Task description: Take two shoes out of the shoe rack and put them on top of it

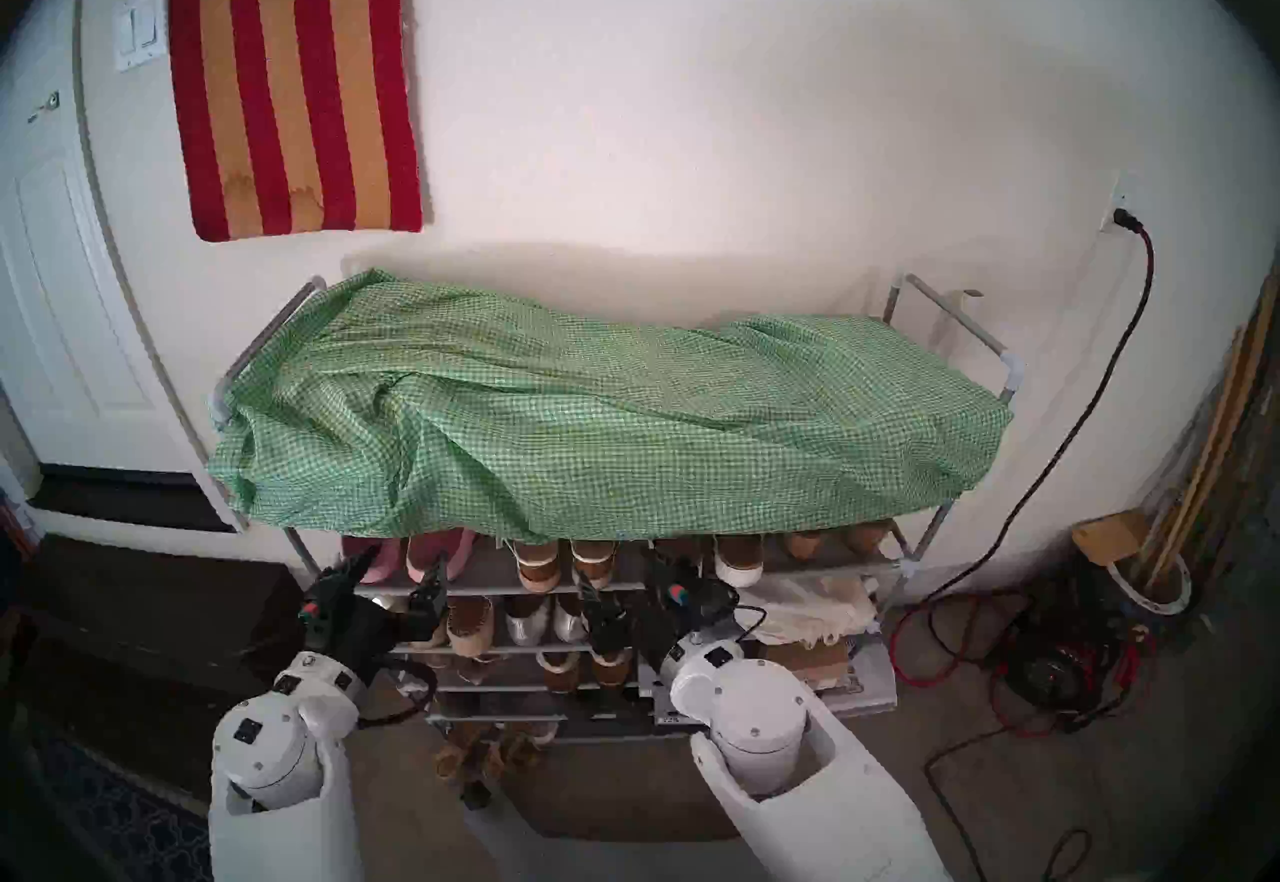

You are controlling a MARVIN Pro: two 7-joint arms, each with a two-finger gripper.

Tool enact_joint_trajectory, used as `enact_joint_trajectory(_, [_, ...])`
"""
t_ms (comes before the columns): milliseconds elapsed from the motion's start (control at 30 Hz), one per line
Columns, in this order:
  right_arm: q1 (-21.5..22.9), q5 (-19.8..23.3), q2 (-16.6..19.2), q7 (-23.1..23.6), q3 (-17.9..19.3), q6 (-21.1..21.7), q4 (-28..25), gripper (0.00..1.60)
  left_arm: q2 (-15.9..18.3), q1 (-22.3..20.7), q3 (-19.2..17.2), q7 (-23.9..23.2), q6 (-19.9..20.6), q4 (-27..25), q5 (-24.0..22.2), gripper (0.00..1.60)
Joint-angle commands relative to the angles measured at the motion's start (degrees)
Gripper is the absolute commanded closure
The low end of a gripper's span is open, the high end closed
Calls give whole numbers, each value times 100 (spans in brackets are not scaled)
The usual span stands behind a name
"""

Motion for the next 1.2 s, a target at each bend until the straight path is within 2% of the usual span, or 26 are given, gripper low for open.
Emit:
enact_joint_trajectory(0, [396,-1,-29,-415,-304,-257,178,0,-32,43,-23,-1,-39,-41,-28,0])
enact_joint_trajectory(133, [488,-87,-95,-575,-299,-325,304,0,-38,42,-27,-7,-43,-40,-26,0])
enact_joint_trajectory(467, [678,-223,-209,-629,-258,-283,614,0,-52,37,-38,-21,-47,-40,-18,0])
enact_joint_trajectory(1167, [1096,-272,-462,-741,-128,-651,1393,0,-69,29,-51,-36,-46,-41,-4,0])
